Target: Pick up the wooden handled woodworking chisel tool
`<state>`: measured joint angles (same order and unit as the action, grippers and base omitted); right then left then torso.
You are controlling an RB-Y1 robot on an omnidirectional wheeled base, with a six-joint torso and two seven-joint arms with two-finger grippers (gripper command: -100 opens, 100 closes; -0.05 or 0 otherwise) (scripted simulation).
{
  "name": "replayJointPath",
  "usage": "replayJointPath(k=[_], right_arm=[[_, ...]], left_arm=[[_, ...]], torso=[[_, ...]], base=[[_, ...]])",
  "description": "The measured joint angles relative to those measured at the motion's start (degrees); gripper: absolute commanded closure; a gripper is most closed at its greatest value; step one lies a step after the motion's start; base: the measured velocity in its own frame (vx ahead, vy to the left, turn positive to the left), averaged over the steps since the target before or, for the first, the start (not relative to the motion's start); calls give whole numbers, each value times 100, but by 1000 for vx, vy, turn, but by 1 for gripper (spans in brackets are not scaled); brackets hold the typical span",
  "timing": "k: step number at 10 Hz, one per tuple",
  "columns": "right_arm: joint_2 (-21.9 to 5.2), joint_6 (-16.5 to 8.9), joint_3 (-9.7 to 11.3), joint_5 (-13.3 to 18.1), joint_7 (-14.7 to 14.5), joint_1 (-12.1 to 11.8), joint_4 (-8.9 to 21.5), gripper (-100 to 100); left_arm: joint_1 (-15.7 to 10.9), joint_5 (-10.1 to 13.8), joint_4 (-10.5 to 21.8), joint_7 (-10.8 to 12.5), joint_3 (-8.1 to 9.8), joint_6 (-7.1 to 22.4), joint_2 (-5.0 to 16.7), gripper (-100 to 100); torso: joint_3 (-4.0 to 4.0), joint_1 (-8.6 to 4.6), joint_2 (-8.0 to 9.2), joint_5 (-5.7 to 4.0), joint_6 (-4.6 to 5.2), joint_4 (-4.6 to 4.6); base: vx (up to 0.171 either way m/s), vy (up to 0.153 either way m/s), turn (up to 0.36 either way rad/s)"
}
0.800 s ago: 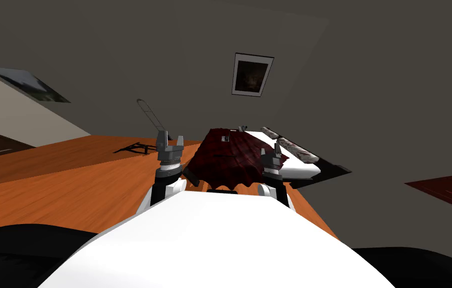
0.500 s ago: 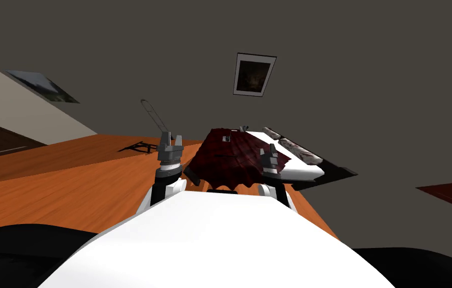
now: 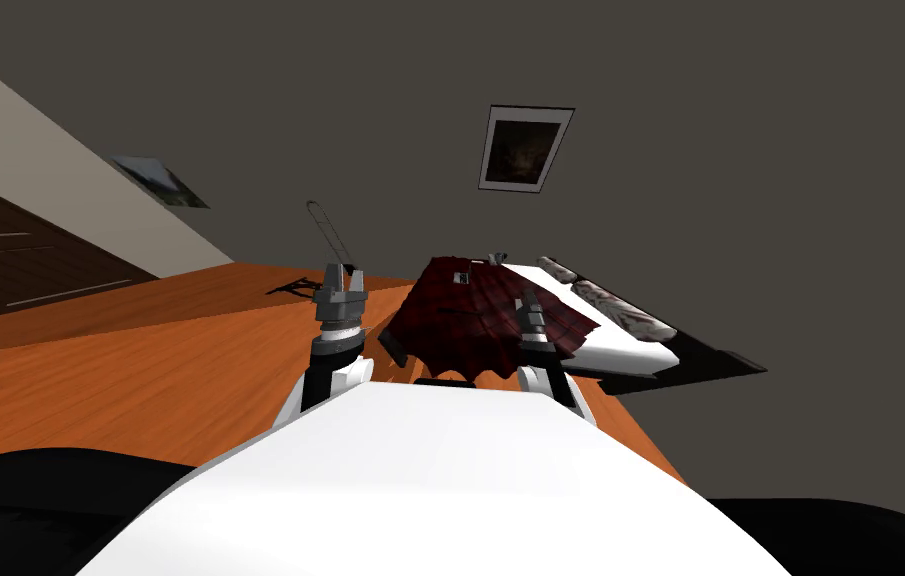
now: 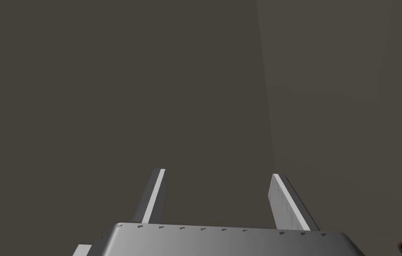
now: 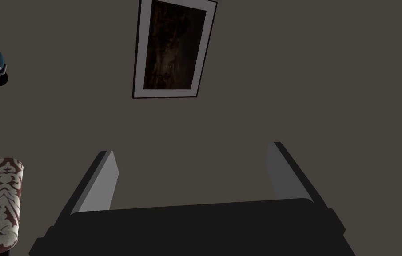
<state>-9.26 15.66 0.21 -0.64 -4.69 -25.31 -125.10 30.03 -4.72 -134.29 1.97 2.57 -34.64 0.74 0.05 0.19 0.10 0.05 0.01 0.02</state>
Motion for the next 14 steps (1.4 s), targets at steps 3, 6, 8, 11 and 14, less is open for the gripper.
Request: replayJointPath(k=[3,6,8,11,14], right_arm=[[-206,-244,58,86,-434,106,138,-100],[-353,-426,124,176,-850,209,314,-100],[-443,-547,159,228,-1111,288,439,-100],[-550,-756,217,305,-1507,387,570,-100],[-660,-972,299,399,-1950,516,779,-100]], left_arm=[[0,0,0,0,0,0,0,0],[0,0,0,0,0,0,0,0],[0,0,0,0,0,0,0,0],[0,0,0,0,0,0,0,0],[0,0,0,0,0,0,0,0]], torso=[[1,2,1,1,1,0],[-2,-6,-3,-1,-1,0],[0,-3,-1,-1,-2,0],[-1,-5,-2,-1,1,0],[-4,-3,-7,-1,0,-1]], base=[[-25,58,146],[-14,35,99],[-20,45,149],[-14,42,123],[-2,42,111]])
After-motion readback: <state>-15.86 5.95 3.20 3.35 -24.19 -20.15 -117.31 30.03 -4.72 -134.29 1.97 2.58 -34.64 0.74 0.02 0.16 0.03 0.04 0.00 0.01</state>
